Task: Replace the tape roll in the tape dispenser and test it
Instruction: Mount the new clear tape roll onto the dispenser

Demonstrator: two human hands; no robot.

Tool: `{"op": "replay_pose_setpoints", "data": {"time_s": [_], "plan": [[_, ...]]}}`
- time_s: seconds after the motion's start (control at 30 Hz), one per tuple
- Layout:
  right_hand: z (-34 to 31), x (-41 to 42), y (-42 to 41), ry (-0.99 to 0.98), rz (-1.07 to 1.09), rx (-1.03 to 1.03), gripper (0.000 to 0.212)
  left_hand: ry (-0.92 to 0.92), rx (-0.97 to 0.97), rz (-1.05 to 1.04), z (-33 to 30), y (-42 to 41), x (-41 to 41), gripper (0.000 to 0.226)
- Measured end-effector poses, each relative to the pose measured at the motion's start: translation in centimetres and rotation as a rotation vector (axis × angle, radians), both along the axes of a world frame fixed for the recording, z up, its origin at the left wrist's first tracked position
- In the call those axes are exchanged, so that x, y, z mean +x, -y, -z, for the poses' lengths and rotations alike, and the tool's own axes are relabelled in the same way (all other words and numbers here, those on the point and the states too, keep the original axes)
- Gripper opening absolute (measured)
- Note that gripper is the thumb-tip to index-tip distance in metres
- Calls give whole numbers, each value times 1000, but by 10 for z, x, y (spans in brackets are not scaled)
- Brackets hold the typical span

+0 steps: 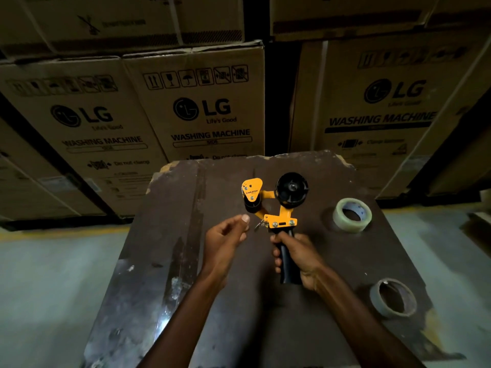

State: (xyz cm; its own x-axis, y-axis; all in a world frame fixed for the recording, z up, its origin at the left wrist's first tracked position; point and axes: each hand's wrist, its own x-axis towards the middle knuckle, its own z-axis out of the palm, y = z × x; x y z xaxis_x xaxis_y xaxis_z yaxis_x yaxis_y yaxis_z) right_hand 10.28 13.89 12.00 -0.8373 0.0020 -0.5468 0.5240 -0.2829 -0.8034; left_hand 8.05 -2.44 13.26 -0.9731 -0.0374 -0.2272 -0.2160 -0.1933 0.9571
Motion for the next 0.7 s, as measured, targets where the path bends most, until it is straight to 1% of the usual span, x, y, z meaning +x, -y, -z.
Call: {"op": "replay_pose_setpoints", "data": {"time_s": [0.13, 0.27, 0.37, 0.5, 0.7], "plan": [[33, 8, 6, 83, 2, 24, 7, 23, -15, 34, 15, 4, 5, 19], [67, 17, 10, 174, -35, 56, 8, 83, -41, 133, 32, 7, 11, 22], [88, 25, 13, 235, -71, 62, 11, 126, -79, 182, 46, 8, 16, 15], [112, 33, 16, 322, -85, 54, 14, 169, -105, 178, 58, 9, 21, 9], [129, 39, 15, 386, -100, 55, 20, 202, -142, 172, 71, 17, 20, 12]]}}
